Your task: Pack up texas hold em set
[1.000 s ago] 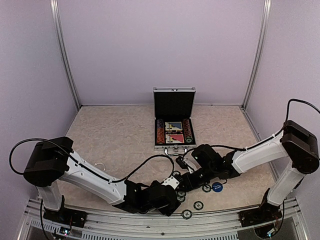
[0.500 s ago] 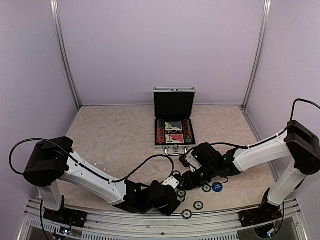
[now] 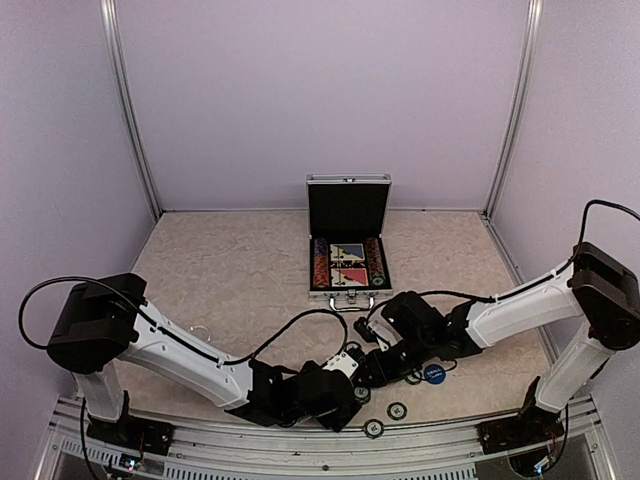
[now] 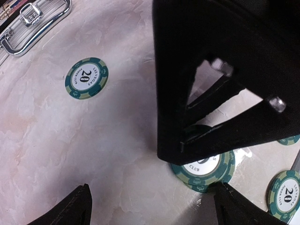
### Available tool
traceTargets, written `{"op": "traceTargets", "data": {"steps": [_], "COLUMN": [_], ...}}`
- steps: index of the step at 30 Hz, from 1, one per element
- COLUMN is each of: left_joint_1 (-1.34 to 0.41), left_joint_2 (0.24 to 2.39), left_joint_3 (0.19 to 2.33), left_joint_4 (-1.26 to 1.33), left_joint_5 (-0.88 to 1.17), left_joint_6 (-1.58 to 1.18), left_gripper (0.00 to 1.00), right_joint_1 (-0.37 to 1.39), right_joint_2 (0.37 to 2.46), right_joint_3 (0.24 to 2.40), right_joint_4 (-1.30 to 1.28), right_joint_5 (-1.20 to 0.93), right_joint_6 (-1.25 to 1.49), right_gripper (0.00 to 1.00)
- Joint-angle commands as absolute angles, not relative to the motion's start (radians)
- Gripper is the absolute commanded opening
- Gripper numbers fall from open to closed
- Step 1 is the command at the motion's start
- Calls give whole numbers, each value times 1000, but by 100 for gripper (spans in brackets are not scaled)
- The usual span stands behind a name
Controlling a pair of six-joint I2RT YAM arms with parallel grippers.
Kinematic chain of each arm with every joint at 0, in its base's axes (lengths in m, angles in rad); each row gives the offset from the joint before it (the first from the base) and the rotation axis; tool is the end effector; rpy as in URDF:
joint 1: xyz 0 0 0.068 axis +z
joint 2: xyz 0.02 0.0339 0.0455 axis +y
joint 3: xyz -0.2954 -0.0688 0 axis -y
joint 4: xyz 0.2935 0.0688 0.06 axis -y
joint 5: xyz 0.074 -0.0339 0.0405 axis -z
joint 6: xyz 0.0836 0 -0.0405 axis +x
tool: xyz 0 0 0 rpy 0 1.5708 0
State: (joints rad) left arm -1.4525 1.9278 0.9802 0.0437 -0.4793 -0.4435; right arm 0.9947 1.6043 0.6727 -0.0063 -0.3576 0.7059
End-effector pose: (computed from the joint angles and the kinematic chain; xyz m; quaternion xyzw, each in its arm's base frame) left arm 0.0896 -0.4273 0.0705 0.3757 0.8411 -0.1274 0.3676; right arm 0.1624 0.3038 0.0862 -0.1893 0.9175 0.3416 0.0750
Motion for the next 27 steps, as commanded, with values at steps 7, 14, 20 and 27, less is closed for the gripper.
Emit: {"op": "traceTargets", "data": {"steps": [7, 14, 20, 27], "left_joint_1": [-1442, -1446, -1447, -1369], "left_joint_2": [1917, 1874, 1785, 1716], "left_joint_3": [982, 972, 947, 959], "left_joint_4": [14, 3, -38, -92], "left_joint_5": [-492, -489, -497, -390], "left_joint_6": [-453, -458, -472, -513], "left_gripper": [89, 92, 98, 99], "right_joint_1": [1015, 1013, 1003, 1004], "right_joint_2": [1564, 1478, 1391, 1359], "right_joint_3": [667, 734, 784, 828], "right_joint_4": [-43, -163, -322, -605], "right_joint_5": [-343, -253, -137, 63], "right_joint_6": [711, 687, 680, 700], "right_gripper": [28, 40, 51, 67]}}
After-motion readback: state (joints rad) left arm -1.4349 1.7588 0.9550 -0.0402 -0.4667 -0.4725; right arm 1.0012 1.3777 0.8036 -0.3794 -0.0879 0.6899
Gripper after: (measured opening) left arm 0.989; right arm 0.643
